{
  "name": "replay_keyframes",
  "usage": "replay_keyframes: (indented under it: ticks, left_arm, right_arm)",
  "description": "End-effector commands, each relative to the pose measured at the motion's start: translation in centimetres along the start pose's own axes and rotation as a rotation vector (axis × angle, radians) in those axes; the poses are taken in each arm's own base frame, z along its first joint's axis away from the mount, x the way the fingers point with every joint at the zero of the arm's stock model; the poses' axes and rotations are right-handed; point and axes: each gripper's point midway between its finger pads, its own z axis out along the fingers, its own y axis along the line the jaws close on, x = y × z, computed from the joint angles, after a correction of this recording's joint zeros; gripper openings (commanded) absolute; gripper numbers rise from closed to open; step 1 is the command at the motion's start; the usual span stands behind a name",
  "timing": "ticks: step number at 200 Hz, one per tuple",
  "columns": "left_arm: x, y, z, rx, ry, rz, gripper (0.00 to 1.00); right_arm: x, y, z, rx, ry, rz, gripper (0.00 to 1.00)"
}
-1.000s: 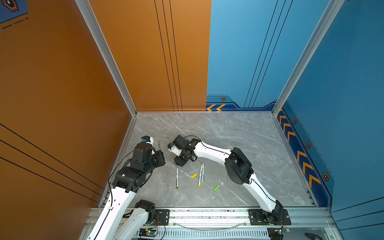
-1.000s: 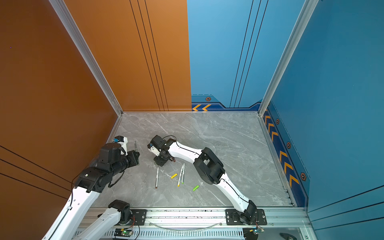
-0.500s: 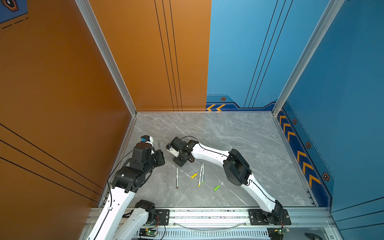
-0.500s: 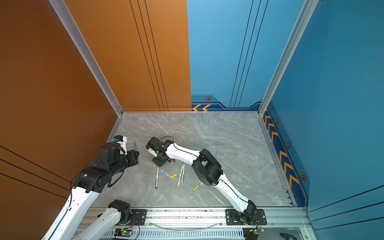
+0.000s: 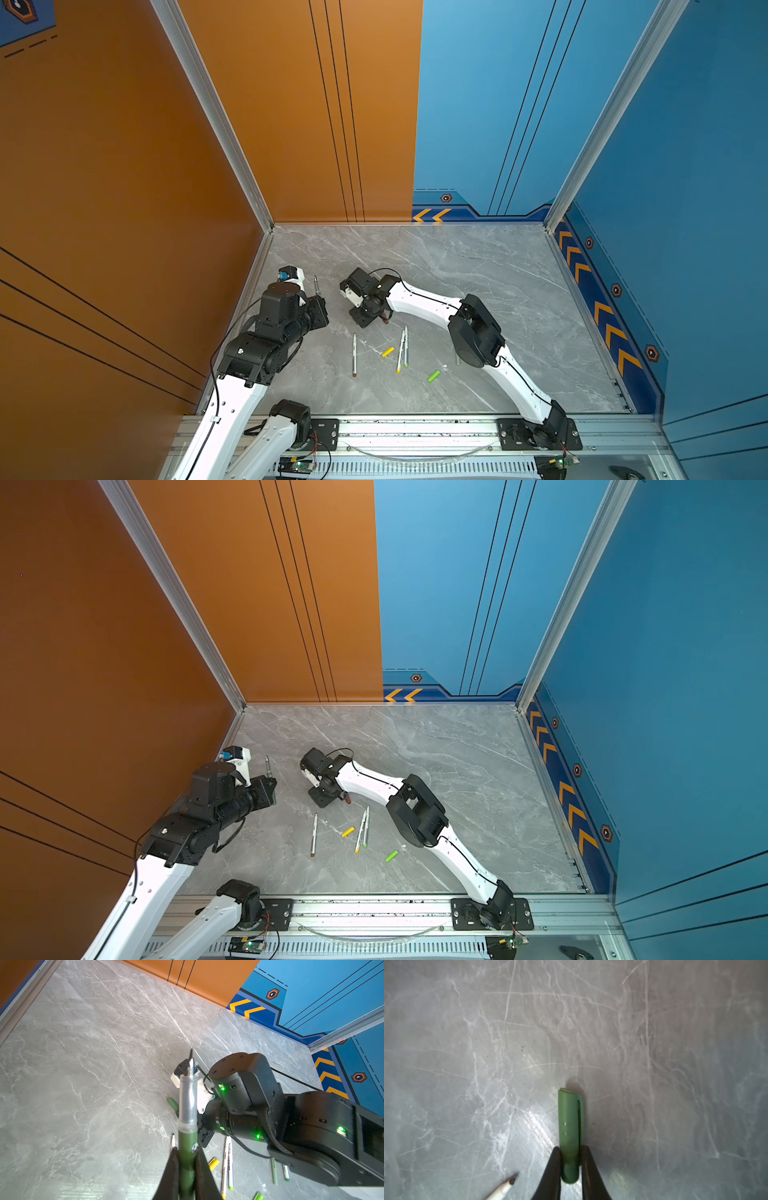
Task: Insert the pens into the pen caps
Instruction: 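Close the right gripper on the dark green cap, then lift the dark green cap above the pen nib with the right gripper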
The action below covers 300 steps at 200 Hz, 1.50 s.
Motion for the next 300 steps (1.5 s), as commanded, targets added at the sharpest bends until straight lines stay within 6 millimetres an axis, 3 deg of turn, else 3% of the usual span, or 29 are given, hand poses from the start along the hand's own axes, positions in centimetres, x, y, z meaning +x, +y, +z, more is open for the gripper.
replay_keyframes:
  ticks: [1,30,64,100,105,111,135,184,245,300]
  left_arm:
    - [0.8,0.0,0.3,0.005,0.035,0.013,0.0]
    - [1.8,-0.8,1.0,0.063,0.073,0.027,0.0]
    - [2.5,-2.6,1.6,0.165,0.118,0.035,0.0]
    - [3.0,-5.2,2.0,0.314,0.16,0.046,0.0]
    - [3.0,-5.6,2.0,0.337,0.163,0.046,0.0]
    - [3.1,-6.0,2.1,0.362,0.169,0.048,0.0]
    - [3.6,-7.8,2.2,0.459,0.193,0.061,0.0]
    - [6.5,-10.3,2.9,0.562,0.286,0.125,0.0]
    - [8.0,-11.5,4.2,0.561,0.305,0.143,0.0]
    - [7.3,-11.6,4.5,0.549,0.272,0.132,0.0]
  right_arm:
    - [-0.3,0.5,-1.6,-0.082,0.0,0.107,0.05]
    - [-2.9,1.0,-5.2,-0.142,-0.099,0.183,0.05]
    - [-4.2,0.4,-8.6,-0.194,-0.17,0.288,0.05]
    - [-4.6,-0.7,-12.3,-0.254,-0.264,0.413,0.05]
    - [-3.9,-1.2,-11.8,-0.255,-0.255,0.441,0.05]
    - [-4.3,-1.1,-13.5,-0.275,-0.296,0.452,0.05]
    - [-4.2,-2.1,-16.0,-0.314,-0.366,0.535,0.05]
    - [-4.6,-3.4,-21.0,-0.395,-0.511,0.656,0.05]
    - [-5.0,-3.2,-24.5,-0.469,-0.592,0.715,0.05]
    - [-4.6,-2.7,-24.9,-0.49,-0.587,0.719,0.05]
